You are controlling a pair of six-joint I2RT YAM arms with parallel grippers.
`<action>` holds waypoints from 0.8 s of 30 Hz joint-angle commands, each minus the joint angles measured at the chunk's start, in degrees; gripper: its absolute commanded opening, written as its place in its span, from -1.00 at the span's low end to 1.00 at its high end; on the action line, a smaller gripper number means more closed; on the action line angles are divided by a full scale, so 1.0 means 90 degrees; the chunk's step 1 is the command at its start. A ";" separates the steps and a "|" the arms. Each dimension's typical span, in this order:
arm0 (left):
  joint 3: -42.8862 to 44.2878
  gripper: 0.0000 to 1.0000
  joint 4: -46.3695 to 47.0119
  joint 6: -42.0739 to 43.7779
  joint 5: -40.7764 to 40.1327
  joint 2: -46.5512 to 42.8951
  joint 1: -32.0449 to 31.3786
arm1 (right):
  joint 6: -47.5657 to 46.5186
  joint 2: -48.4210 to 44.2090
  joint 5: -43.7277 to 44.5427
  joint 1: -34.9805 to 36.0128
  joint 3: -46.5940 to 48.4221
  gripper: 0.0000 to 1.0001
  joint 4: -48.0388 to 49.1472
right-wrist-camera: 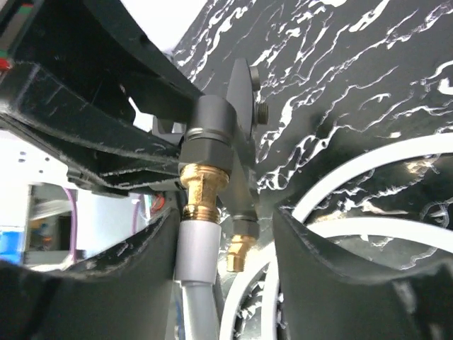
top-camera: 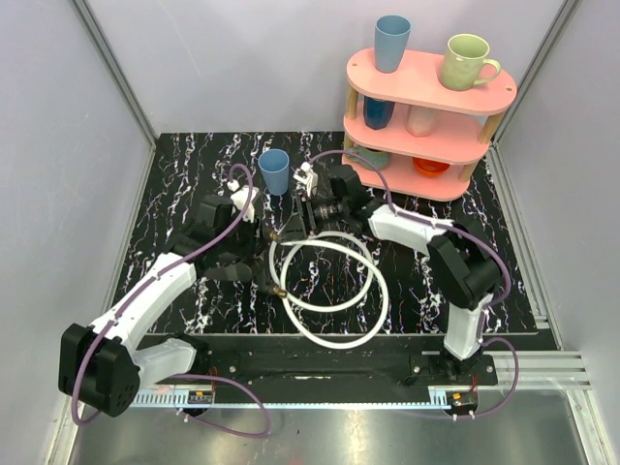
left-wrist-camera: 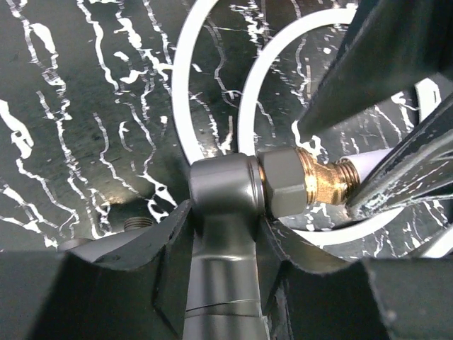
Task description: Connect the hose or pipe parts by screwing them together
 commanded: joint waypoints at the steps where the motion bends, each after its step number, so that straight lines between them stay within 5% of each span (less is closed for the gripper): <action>1: 0.0631 -1.00 0.0759 -0.0067 0.0857 -0.0057 -0.0092 | -0.1601 -0.1287 0.1412 -0.0001 -0.0529 0.50 0.0038; 3: 0.0709 -1.00 0.0632 -0.0076 0.0945 0.0089 -0.0073 | -0.2548 -0.1912 0.1766 0.0018 -0.0803 0.76 0.0058; 7: 0.0758 -1.00 0.0592 -0.0115 0.1131 0.0217 -0.0014 | -0.4315 -0.2723 0.2460 0.0232 -0.1380 0.97 -0.0137; 13: 0.0807 -1.00 0.0534 -0.0145 0.1491 0.0363 0.0054 | -0.8442 -0.3700 0.3797 0.1470 -0.2717 0.98 0.0465; 24: 0.0837 -1.00 0.0505 -0.0154 0.1766 0.0471 0.0084 | -1.0597 -0.2862 0.6092 0.2381 -0.2758 0.80 0.0555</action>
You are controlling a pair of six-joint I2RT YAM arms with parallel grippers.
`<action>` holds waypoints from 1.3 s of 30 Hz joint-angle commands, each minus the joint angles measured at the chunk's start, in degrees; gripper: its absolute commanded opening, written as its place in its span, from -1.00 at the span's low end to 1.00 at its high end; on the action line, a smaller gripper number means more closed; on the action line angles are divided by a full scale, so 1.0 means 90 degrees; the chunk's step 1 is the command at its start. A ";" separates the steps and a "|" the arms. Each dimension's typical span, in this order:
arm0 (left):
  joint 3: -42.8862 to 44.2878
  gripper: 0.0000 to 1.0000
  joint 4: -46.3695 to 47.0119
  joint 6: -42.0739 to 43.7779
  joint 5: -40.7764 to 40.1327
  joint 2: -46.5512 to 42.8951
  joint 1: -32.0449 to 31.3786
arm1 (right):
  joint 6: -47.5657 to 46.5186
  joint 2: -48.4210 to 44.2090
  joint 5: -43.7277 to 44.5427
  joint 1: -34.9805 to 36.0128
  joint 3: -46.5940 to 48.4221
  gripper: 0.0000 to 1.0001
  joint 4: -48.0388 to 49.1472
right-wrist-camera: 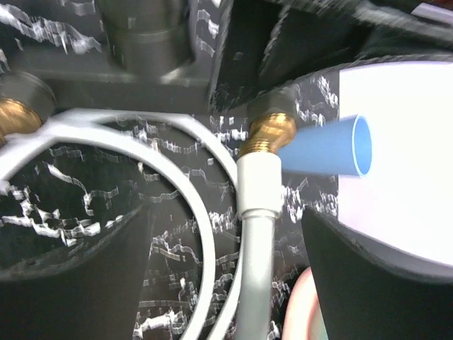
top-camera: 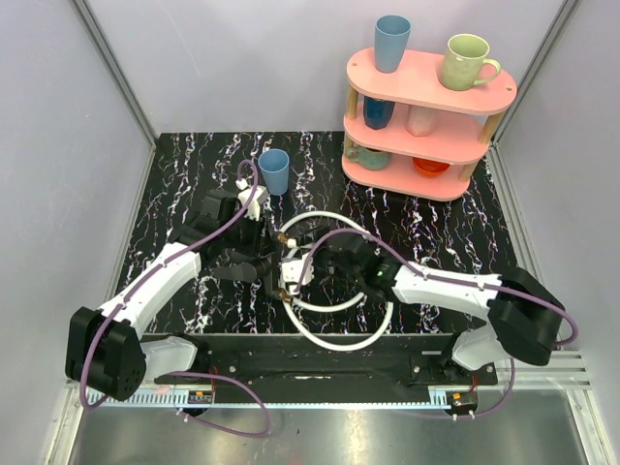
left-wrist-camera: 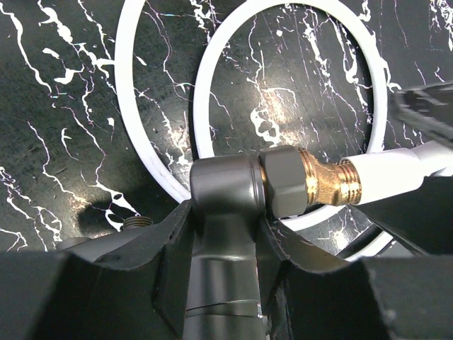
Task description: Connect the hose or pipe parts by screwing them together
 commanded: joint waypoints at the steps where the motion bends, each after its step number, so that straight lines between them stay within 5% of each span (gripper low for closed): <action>1: 0.0564 -1.00 0.0570 -0.0140 0.0658 -0.0095 0.0033 | -0.1267 0.0480 0.1232 0.0288 0.0273 0.75 0.0419; 6: 0.0574 -1.00 0.0580 -0.0169 0.0775 -0.0056 0.0033 | -0.1318 0.0832 0.1496 0.0425 0.0399 0.43 0.0753; 11: 0.0594 -1.00 0.0521 -0.0208 0.0854 0.0022 0.0043 | -0.0743 0.1261 0.1603 0.0474 0.0934 -0.87 0.0354; 13: 0.0594 -1.00 0.0541 -0.0228 0.0921 0.0032 0.0043 | -0.0089 0.1476 0.1672 0.0484 0.1199 -1.00 -0.0075; 19: 0.0409 -1.00 0.0902 -0.0335 0.0864 -0.0260 0.0043 | 0.2185 0.2141 0.1109 0.0338 0.2401 -1.00 -0.1335; 26: 0.0291 -1.00 0.1058 -0.0267 0.0678 -0.0407 0.0023 | 0.4870 0.2482 -0.2421 -0.0577 0.3590 -1.00 -0.2195; 30: 0.0019 -1.00 0.1545 -0.0287 0.0541 -0.0778 0.0013 | 0.7210 0.2941 -0.4486 -0.1252 0.3789 -1.00 -0.1544; 34: -0.0197 -1.00 0.1878 -0.0267 0.0298 -0.1198 0.0013 | 0.8272 0.2864 -0.4989 -0.1430 0.3232 -1.00 -0.0117; 38: -0.0158 -1.00 0.1704 -0.0199 -0.0006 -0.1140 0.0023 | 0.7747 0.2689 -0.3898 -0.1450 0.3184 -0.53 -0.0798; 39: -0.0071 -1.00 0.1558 -0.0170 0.0004 -0.1101 0.0023 | 0.7407 0.2485 -0.3740 -0.1450 0.3115 -0.25 -0.0838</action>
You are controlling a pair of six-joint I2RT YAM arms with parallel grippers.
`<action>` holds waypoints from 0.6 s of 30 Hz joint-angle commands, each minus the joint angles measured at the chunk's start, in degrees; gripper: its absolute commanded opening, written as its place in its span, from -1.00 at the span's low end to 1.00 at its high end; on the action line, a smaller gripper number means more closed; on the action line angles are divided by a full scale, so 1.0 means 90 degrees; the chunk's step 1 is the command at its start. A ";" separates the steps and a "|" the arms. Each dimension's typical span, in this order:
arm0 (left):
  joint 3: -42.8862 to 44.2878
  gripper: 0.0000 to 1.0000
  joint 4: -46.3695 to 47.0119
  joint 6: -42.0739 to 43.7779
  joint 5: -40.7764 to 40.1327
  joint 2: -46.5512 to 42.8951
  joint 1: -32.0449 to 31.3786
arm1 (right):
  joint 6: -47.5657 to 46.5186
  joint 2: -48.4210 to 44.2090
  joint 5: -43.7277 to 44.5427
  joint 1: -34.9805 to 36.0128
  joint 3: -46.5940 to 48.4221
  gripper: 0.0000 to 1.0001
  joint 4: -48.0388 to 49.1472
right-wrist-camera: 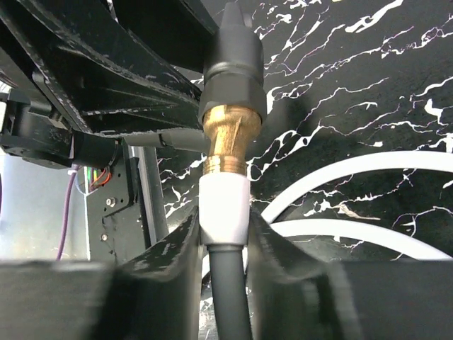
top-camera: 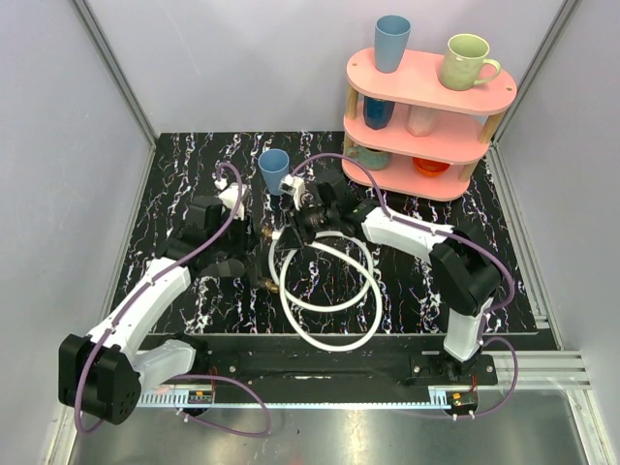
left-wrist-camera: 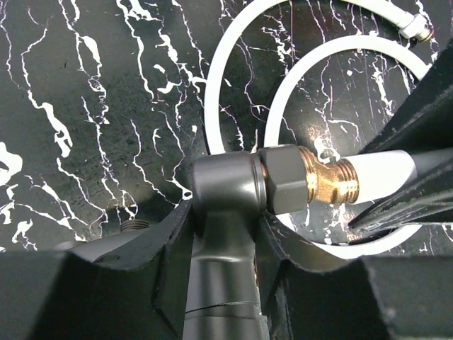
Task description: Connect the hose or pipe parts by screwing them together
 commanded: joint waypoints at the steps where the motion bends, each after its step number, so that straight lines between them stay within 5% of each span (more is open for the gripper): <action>1: 0.0430 -1.00 0.1154 -0.0194 0.1075 -0.0159 -0.0259 | -0.0073 -0.0453 0.0450 0.0134 -0.0176 -0.01 0.0679; 7: 0.0723 -1.00 0.0753 -0.0242 0.1153 0.0193 -0.0249 | -0.2484 -0.1839 0.2539 0.0436 -0.1240 0.99 0.0893; 11: 0.0840 -1.00 0.0548 -0.0262 0.1290 0.0379 -0.0220 | -0.4320 -0.2377 0.4207 0.0972 -0.2098 1.00 0.1527; 15: 0.0928 -1.00 0.0391 -0.0262 0.1514 0.0535 -0.0220 | -0.6601 -0.2660 0.4942 0.1588 -0.2831 0.99 0.2298; 18: 0.0987 -1.00 0.0304 -0.0262 0.1650 0.0633 -0.0210 | -0.7329 -0.2574 0.5314 0.1891 -0.3048 1.00 0.2564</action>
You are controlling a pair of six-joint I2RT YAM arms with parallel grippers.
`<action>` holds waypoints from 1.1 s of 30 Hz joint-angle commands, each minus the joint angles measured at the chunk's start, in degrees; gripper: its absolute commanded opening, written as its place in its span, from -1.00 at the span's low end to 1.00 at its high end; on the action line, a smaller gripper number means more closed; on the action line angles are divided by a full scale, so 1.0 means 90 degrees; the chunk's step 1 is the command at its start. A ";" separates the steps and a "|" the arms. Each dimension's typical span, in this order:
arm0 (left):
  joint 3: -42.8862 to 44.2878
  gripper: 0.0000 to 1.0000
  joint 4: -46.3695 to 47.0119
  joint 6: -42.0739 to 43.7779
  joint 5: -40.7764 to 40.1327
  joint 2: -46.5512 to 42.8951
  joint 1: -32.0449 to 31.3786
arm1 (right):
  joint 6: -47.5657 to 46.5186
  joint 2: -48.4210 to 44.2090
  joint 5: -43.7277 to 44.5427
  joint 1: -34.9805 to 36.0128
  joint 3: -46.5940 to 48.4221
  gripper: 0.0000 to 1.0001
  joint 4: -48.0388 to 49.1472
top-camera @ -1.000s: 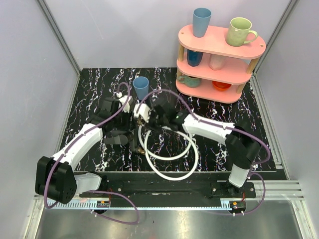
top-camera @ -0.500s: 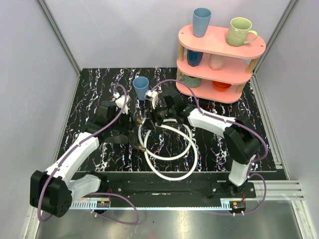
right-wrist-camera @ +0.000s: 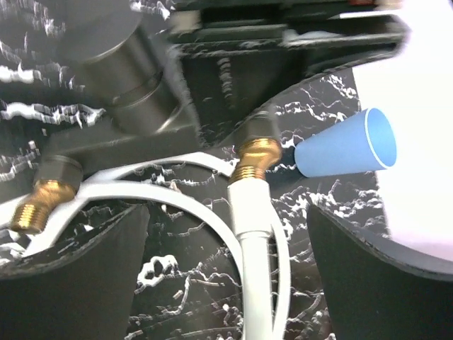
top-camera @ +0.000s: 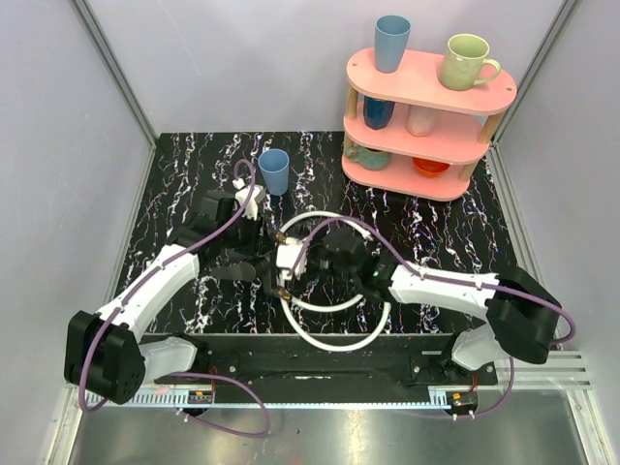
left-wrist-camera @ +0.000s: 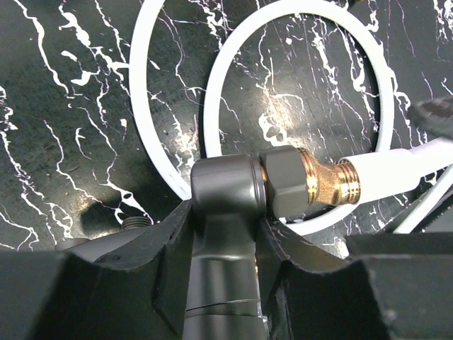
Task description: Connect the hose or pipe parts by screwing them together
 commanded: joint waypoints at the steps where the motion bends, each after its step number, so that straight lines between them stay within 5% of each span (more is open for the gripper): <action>1: 0.0598 -1.00 0.0544 -0.0174 0.0760 -0.0013 0.0038 | -0.2146 0.0050 0.1189 0.0327 -0.0233 1.00 0.0716; 9: 0.0637 -1.00 0.0534 -0.0184 0.1101 0.0065 0.0057 | -0.3161 0.0762 0.1961 0.0689 0.0021 0.40 0.0930; 12: 0.0647 -1.00 0.0514 -0.0194 0.1151 0.0095 0.0048 | -0.3251 0.1045 0.2224 0.0786 0.0245 -0.22 0.0717; 13: 0.0647 -1.00 0.0514 -0.0194 0.1151 0.0095 0.0057 | -0.3192 0.1114 0.2283 0.0787 0.0342 -0.67 0.0590; 15: 0.0637 -1.00 0.0514 -0.0194 0.1160 0.0085 0.0057 | -0.3008 0.1270 0.2410 0.0826 0.0519 -0.94 0.0501; 21: 0.0433 -1.00 0.1078 -0.0418 0.1638 -0.0100 0.0096 | -0.1222 0.1787 0.2177 0.0777 0.1475 -1.00 -0.0767; 24: 0.0276 -1.00 0.1295 -0.0458 0.1552 -0.0344 0.0097 | 0.0008 0.1866 0.1290 0.0524 0.1876 -1.00 -0.1217; 33: 0.0159 -1.00 0.1422 -0.0194 0.0928 -0.0696 -0.0050 | 0.3260 0.2169 -0.2967 -0.0979 0.2950 -1.00 -0.2048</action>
